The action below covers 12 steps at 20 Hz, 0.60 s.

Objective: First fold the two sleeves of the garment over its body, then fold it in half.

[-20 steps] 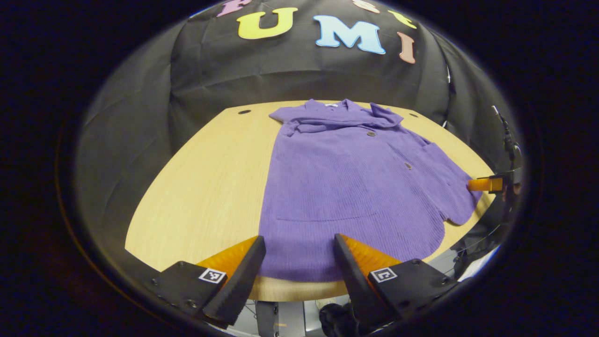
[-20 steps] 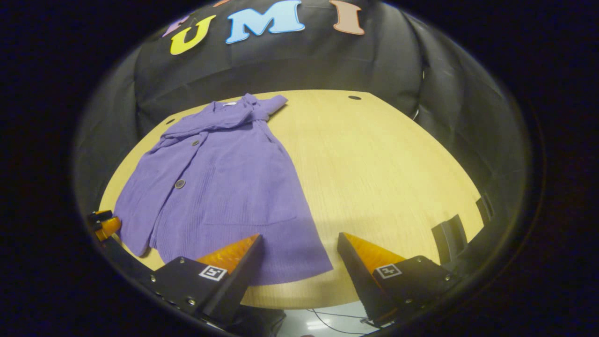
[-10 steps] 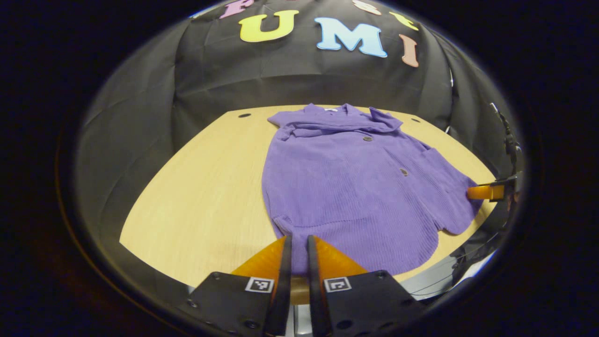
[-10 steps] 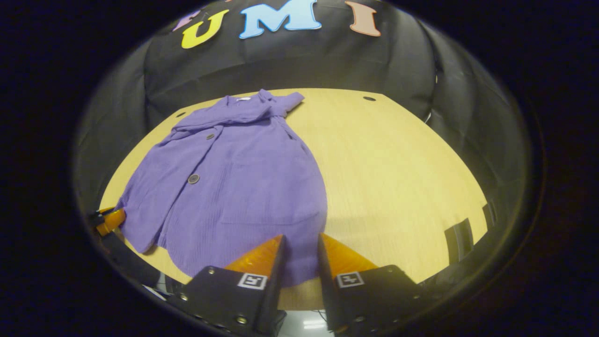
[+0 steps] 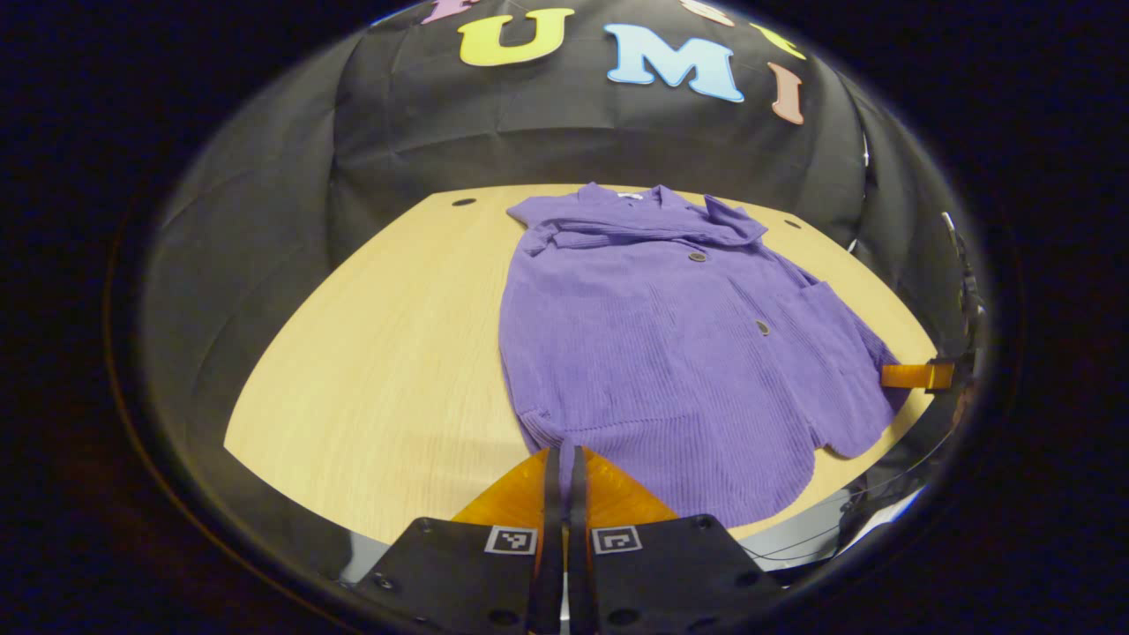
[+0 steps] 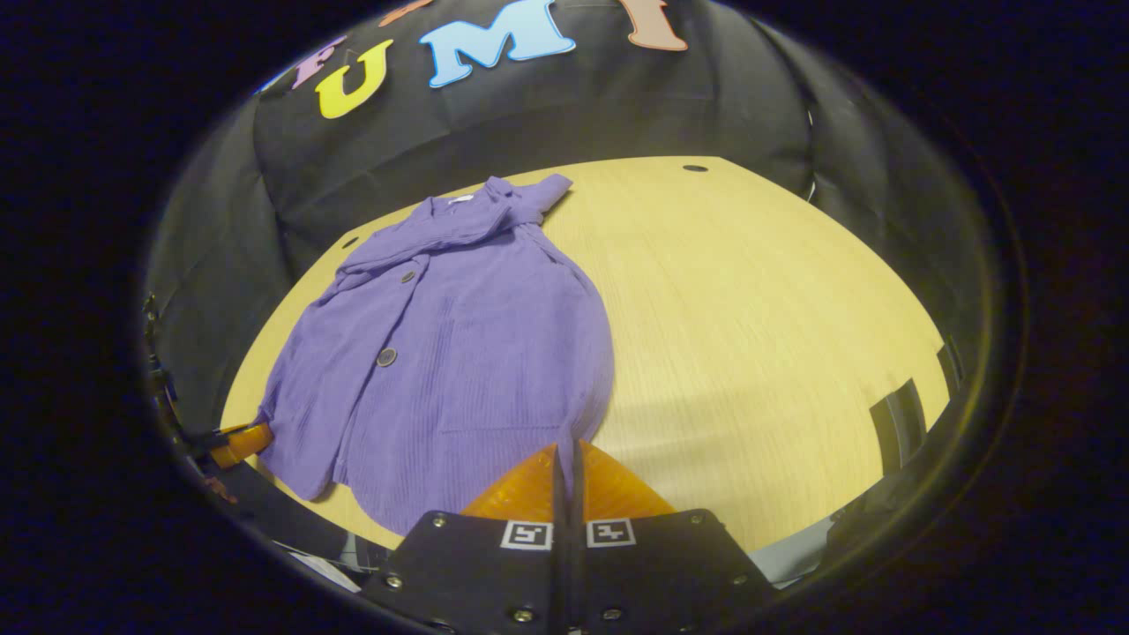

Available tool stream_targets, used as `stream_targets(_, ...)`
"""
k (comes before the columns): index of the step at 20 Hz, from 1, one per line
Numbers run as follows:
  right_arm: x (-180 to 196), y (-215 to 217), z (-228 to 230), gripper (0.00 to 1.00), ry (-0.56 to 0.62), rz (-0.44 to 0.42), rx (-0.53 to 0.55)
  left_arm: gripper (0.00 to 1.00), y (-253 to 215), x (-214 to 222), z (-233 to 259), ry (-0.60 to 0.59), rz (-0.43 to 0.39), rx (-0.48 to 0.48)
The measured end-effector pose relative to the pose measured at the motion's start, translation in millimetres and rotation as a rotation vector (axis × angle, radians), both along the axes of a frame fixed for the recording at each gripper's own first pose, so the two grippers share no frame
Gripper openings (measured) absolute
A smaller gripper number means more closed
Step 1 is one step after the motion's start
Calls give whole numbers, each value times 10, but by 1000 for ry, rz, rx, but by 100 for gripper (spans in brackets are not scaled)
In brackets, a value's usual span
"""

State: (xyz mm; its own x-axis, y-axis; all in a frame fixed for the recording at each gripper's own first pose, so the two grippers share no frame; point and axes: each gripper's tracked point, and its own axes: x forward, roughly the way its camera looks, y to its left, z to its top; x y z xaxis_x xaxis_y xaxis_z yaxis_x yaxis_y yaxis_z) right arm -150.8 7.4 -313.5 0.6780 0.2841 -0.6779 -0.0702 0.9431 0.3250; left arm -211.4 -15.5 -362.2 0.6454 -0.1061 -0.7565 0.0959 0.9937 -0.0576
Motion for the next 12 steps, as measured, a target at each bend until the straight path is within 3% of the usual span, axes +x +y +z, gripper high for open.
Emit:
stream_targets(5,73,-16,427,0,-77,4,91,6,-81,105,339,-2,70,-117)
stream_targets(12,411,-4,1115,0,-205,52,176,6,-391,558,1152,-124,102,-253)
